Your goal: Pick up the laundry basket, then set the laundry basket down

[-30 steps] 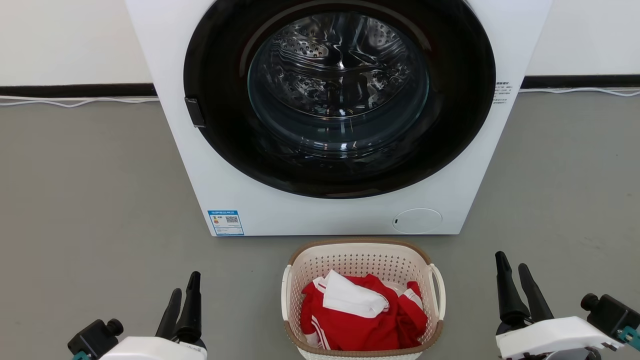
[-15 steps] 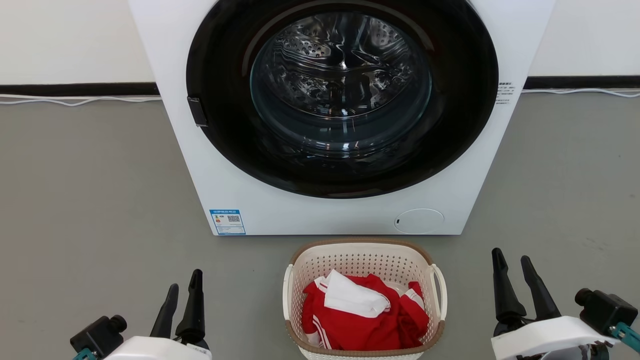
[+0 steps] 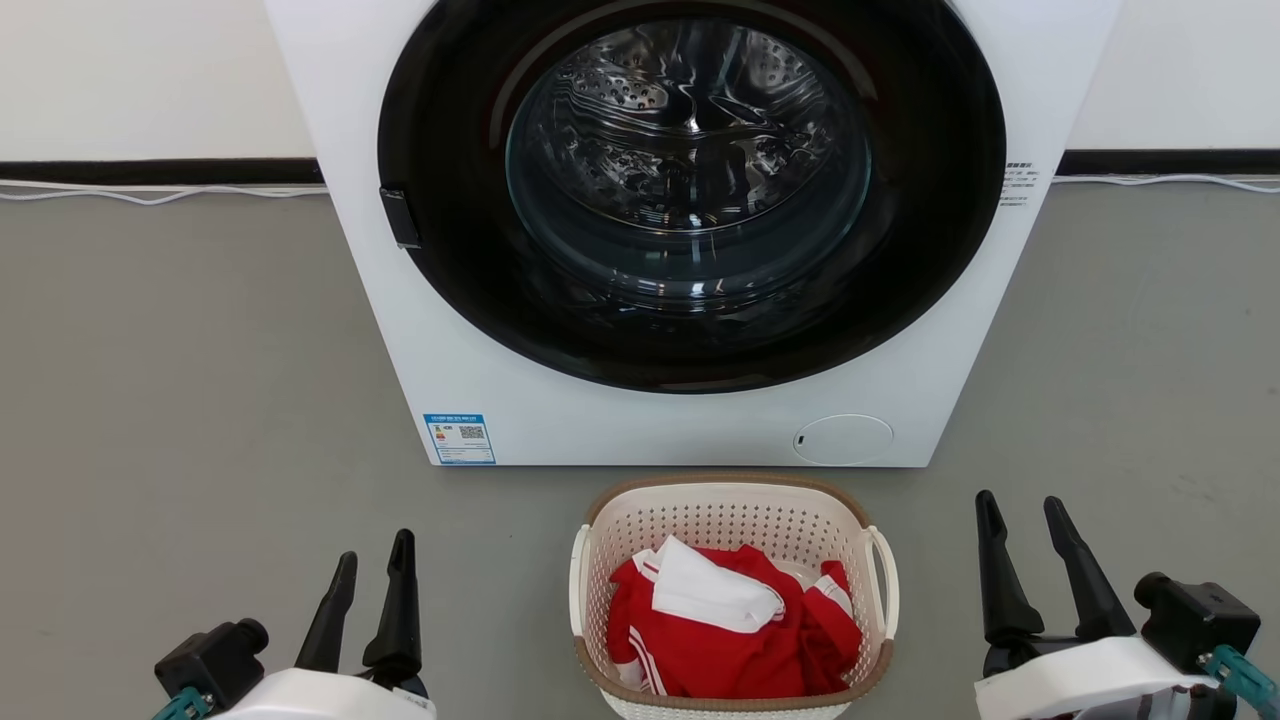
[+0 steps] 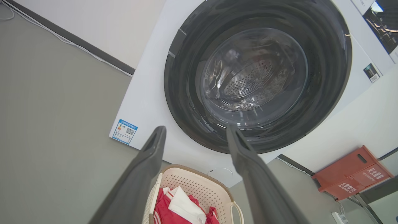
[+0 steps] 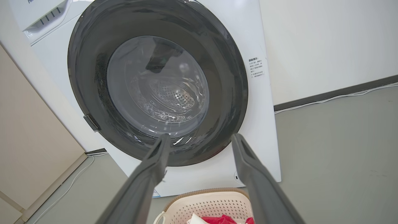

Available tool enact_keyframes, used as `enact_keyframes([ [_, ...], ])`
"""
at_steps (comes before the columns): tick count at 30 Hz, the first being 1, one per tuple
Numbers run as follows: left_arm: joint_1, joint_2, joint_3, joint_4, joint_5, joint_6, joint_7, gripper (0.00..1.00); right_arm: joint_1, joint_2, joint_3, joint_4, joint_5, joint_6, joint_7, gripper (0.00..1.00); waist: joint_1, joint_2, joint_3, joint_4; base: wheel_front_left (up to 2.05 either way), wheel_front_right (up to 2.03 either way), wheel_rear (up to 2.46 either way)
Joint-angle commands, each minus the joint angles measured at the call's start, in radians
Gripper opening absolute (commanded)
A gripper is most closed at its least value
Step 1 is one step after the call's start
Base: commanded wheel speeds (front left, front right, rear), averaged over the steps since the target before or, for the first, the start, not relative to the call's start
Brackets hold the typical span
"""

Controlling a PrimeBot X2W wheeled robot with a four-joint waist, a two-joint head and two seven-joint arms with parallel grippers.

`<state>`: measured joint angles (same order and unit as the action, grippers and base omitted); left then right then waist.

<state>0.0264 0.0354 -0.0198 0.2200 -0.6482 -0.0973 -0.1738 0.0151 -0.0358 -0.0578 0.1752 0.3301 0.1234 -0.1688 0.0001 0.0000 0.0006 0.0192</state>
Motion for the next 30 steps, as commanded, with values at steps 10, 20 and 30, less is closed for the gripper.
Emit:
enact_keyframes([
  [10,-0.014,0.012,0.007,-0.05,0.121,0.015,-0.041,1.0,-0.011,-0.012,0.026,-0.051,-0.152,0.006,-0.046,1.0,0.0,0.0,0.006,0.007,0.0,0.0,0.0],
  [20,-0.012,0.014,-0.002,-0.065,0.236,0.018,-0.073,1.0,-0.008,-0.014,0.031,-0.066,-0.28,0.007,-0.078,1.0,-0.0001,0.0,0.012,0.001,0.0,0.0,0.0],
  [30,-0.011,0.015,-0.002,-0.064,0.287,0.018,-0.088,1.0,-0.006,-0.015,0.031,-0.07,-0.334,0.007,-0.093,1.0,-0.0001,0.0,0.012,-0.003,0.0,0.0,0.0],
])
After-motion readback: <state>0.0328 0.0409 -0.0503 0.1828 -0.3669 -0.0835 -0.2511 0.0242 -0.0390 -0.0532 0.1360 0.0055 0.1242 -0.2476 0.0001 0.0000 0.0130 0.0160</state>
